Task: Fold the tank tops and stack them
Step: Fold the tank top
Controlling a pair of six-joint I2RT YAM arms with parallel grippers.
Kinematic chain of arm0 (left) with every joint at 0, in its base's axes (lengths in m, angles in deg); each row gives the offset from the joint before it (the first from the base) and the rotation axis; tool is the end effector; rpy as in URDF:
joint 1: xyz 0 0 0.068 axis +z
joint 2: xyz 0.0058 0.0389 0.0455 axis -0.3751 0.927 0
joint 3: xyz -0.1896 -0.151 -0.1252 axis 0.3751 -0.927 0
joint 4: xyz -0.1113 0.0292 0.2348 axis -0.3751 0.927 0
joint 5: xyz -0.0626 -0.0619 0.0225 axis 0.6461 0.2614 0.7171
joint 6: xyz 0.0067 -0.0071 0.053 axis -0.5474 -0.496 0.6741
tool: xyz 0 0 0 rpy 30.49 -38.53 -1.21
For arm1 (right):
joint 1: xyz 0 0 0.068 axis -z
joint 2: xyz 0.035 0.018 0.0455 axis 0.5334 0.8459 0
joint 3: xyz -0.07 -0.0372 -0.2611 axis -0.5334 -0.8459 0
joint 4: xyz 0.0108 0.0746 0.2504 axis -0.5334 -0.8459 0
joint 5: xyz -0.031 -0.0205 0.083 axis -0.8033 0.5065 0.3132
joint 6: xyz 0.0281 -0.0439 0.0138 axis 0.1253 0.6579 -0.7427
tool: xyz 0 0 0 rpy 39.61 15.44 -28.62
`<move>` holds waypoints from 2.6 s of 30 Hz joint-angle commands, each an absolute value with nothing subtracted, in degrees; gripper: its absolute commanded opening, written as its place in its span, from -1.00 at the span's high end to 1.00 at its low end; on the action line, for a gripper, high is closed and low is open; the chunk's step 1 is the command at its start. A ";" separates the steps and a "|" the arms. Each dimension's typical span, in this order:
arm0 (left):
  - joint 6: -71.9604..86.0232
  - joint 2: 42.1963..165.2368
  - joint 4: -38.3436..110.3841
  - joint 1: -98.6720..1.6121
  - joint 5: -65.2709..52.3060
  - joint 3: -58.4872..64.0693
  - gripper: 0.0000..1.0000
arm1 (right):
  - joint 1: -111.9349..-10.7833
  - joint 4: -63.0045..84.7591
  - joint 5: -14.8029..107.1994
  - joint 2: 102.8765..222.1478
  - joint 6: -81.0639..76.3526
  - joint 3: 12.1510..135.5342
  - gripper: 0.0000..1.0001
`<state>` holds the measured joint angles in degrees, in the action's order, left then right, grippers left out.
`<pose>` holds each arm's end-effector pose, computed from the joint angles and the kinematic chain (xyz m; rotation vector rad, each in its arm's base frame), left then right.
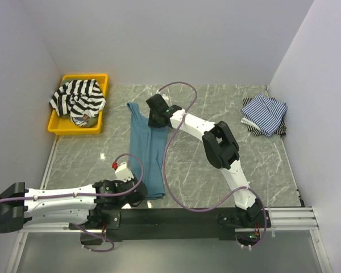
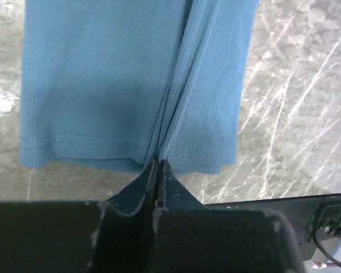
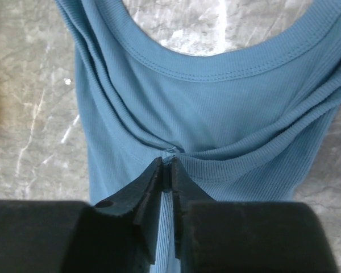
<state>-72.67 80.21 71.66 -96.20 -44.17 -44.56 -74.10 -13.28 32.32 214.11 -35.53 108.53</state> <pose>0.0588 -0.1435 0.1716 -0.5456 2.4615 -0.5704 0.3919 0.3462 0.1897 0.0124 2.4566 0.5308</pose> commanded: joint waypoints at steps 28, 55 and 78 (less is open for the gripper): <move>-69.28 73.84 83.49 -95.95 -52.80 -31.76 0.38 | -73.97 -19.62 29.17 211.33 -24.99 113.07 0.25; -55.83 81.22 63.09 -82.85 -35.49 -43.27 0.44 | -78.99 -25.70 20.10 217.66 -15.14 118.26 0.10; -55.66 79.99 61.86 -81.71 -34.43 -45.91 0.49 | -79.78 -23.69 21.24 217.40 -16.37 118.45 1.00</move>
